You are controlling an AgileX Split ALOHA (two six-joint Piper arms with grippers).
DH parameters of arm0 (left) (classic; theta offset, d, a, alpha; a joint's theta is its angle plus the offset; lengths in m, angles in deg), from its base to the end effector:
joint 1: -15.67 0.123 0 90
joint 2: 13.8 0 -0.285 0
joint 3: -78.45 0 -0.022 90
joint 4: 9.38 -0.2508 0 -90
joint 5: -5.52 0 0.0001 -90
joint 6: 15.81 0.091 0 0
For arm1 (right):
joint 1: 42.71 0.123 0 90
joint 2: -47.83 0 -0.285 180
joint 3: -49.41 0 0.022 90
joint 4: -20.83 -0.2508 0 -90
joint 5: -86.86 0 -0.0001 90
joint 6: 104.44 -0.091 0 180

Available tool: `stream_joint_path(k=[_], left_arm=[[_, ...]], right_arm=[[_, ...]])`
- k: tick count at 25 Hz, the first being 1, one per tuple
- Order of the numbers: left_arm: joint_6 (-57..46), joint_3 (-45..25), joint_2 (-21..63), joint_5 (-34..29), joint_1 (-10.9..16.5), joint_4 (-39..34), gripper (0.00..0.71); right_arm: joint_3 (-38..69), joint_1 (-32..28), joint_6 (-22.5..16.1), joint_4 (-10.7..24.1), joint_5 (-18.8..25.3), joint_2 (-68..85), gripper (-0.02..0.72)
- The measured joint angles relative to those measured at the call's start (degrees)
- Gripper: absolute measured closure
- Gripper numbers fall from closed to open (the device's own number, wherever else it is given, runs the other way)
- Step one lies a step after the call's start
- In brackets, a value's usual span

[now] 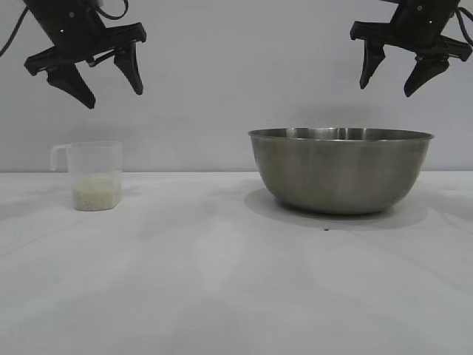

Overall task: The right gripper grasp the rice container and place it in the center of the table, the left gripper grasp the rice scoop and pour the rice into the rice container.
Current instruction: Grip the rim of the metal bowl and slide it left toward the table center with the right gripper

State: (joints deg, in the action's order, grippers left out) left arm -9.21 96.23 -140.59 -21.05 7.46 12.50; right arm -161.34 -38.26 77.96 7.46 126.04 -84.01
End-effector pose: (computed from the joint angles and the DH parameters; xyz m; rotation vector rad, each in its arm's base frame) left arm 0.4725 -0.0835 0.2281 -0.0176 2.3550 -0.3798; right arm 0.4963 0.0520 0.2402 0.0103 2.4414 0.2761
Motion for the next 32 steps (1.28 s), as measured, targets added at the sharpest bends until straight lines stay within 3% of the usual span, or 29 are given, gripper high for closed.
stream_joint_path(k=[13,21,26,32], left_arm=[[0.1,0.0,0.0,0.0,0.0,0.0,0.205],[0.1,0.0,0.0,0.0,0.0,0.0,0.205],[0.1,0.0,0.0,0.0,0.0,0.0,0.205],[0.1,0.0,0.0,0.0,0.0,0.0,0.205]], right_arm=[[-0.2,-0.1,0.0,0.0,0.3,0.0,0.223],[-1.2,-0.2,0.0,0.2,3.4,0.0,0.223],[-3.2,-0.2,0.0,4.8,11.1,0.5,0.223],[-3.9,-0.3,0.6,6.0,22.7,1.2,0.223]])
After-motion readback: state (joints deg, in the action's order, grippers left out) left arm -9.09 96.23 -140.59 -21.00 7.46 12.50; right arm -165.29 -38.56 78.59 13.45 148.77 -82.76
